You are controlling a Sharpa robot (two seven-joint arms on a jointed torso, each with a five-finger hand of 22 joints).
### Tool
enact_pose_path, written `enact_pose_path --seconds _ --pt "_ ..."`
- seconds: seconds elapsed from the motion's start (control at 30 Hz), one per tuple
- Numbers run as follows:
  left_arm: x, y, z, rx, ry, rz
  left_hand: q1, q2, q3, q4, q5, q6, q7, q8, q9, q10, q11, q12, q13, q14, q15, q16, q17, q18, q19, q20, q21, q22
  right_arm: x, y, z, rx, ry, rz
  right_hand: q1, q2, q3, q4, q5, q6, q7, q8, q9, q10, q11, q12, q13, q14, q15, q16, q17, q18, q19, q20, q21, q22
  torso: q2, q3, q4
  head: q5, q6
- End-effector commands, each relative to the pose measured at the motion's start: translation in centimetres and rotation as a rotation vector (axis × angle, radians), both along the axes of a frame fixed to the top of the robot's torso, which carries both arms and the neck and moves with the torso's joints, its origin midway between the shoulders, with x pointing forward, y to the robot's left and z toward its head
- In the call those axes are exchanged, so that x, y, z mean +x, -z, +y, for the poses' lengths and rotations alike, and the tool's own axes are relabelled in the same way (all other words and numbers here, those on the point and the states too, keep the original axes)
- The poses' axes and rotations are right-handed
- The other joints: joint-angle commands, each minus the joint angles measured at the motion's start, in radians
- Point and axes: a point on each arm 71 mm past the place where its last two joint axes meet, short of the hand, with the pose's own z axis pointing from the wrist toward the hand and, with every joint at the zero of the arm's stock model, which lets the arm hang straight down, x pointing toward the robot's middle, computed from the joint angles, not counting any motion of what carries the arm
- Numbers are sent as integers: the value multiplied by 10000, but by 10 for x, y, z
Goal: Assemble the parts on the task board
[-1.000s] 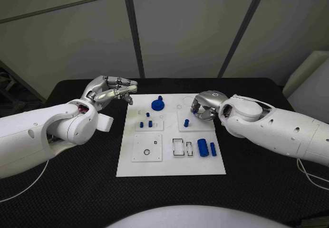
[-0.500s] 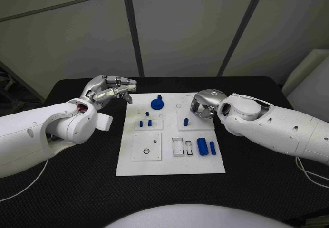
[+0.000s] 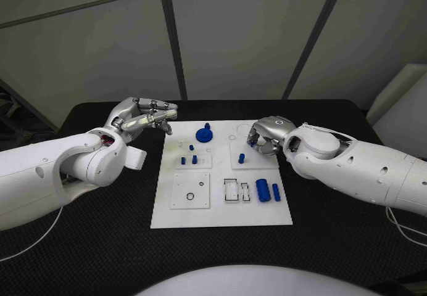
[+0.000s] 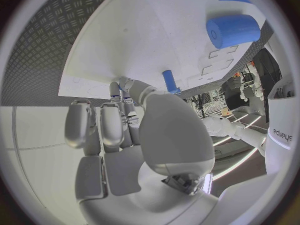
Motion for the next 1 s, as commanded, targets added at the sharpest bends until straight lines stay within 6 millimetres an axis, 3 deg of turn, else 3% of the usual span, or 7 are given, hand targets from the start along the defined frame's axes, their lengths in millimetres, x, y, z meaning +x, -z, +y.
enact_pose_path --seconds 0.03,0.67,0.87,1.0 --pt "0 -1 0 -62 33 -41 -36 101 -21 -28 33 13 48 -44 -11 -37 23 -47 16 -51 22 -67 -15 504 79 16 -39 -10 1 -7 -1 348 76 -489 -41 -10 35 28 -8 89 1 43 19 178 -126 5 24 380 -73 49 6 -84 75 -16 52 17 -5 -1 5 12 3" --pt "2 0 6 -50 -108 -29 -27 119 -31 -33 32 -2 58 -58 -16 -57 34 -53 20 -84 34 -96 -26 501 75 22 -74 -30 -16 -22 -5 1059 -138 -1047 -109 -59 1 24 -67 99 -9 37 30 184 -134 -23 45 380 -77 70 14 -88 79 -17 74 44 -11 -4 5 28 -3" --pt "3 0 7 -68 -152 -27 -24 123 -32 -35 32 -5 60 -61 -17 -61 37 -54 21 -93 36 -104 -29 501 73 24 -83 -35 -35 -33 9 1594 -684 -1120 -117 -68 -4 23 -71 102 -10 36 32 185 -135 -27 48 383 -78 85 31 -94 95 -16 91 67 -18 -15 -19 106 10" --pt "4 0 5 -101 -150 -20 -24 123 -32 -35 32 -5 60 -61 -17 -61 37 -54 21 -93 36 -104 -29 501 73 24 -83 -35 -48 -40 26 1994 -1212 -1137 -130 -77 -12 24 -72 102 -10 34 33 185 -135 -32 51 384 -78 92 38 -97 103 -16 102 82 -19 -9 10 119 31"
